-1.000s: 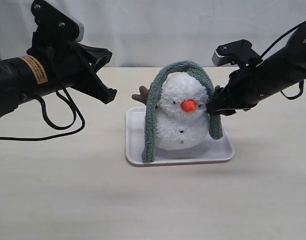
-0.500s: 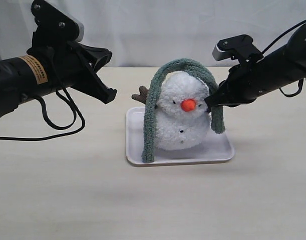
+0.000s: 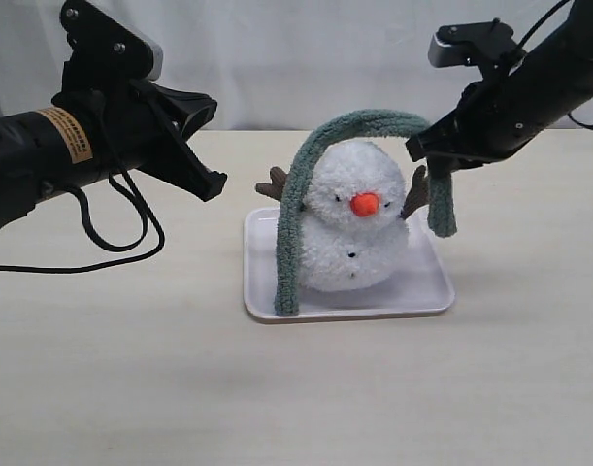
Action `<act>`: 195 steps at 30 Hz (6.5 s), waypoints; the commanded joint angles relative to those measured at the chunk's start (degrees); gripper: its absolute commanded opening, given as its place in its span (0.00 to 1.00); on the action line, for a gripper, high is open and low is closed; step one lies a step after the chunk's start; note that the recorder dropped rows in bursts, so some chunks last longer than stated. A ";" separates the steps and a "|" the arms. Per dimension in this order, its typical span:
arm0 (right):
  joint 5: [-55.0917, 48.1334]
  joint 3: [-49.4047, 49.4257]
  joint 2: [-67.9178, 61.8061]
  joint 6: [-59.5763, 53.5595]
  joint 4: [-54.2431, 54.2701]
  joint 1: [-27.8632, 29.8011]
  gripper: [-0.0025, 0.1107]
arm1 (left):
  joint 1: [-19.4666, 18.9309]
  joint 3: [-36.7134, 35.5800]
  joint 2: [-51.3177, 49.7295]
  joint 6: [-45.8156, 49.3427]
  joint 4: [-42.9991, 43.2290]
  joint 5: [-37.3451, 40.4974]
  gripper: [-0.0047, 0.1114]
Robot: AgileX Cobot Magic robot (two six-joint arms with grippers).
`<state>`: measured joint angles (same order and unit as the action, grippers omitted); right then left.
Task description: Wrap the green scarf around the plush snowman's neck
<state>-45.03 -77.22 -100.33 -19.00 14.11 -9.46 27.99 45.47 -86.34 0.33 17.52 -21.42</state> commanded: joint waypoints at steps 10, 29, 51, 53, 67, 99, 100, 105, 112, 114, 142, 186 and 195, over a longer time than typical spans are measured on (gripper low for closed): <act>-10.64 -1.99 -3.42 0.28 0.59 -0.08 0.06 | -0.11 -0.13 -0.17 -0.33 -0.01 -1.08 0.04; -13.03 1.53 -7.78 -10.73 16.18 -0.08 0.06 | -0.11 -0.13 -0.17 -0.33 -0.01 -1.21 0.04; -12.19 1.54 -10.59 -15.37 19.68 -0.08 0.34 | -0.11 -0.13 -0.17 -0.65 -0.26 -1.47 0.04; -12.19 1.54 -10.59 -15.37 19.46 -0.08 0.41 | -0.11 -0.13 -0.17 -0.65 -0.26 -1.59 0.04; -13.73 1.54 -7.91 -13.42 14.40 -0.08 0.53 | -0.11 -0.13 -0.17 -0.33 -0.26 -1.44 0.04; -16.33 1.54 -2.83 -12.72 14.91 -0.08 0.53 | -0.27 13.65 -0.77 -0.33 -7.28 25.28 0.57; -16.33 1.54 -2.74 -12.72 14.91 -0.08 0.53 | -0.27 15.63 -1.26 -0.33 -7.43 28.21 0.57; -16.33 1.54 -2.74 -12.72 14.91 -0.08 0.53 | -0.27 22.97 -7.43 0.14 -9.87 41.99 0.57; -16.33 1.29 -2.81 -12.72 14.91 -0.08 0.53 | 0.03 24.36 -16.66 9.20 -17.96 34.46 0.57; -16.33 0.44 -2.71 -12.72 14.76 -0.08 0.53 | 0.86 24.36 -17.94 12.41 -20.82 32.80 0.57; -6.46 -1.96 2.18 -25.42 26.04 -0.08 0.34 | 9.05 24.36 -23.97 23.79 -19.67 22.96 0.57; 4.12 -2.07 -2.44 -26.83 27.06 -0.08 0.06 | 7.34 24.36 -23.64 23.79 -19.68 31.14 0.57; 1.47 -2.07 0.48 -26.69 26.13 -0.08 0.28 | 7.93 24.36 -19.48 23.35 -20.35 35.83 0.57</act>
<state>-42.22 -79.40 -100.81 -45.37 41.04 -9.46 35.53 69.62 -108.79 24.06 -2.09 13.89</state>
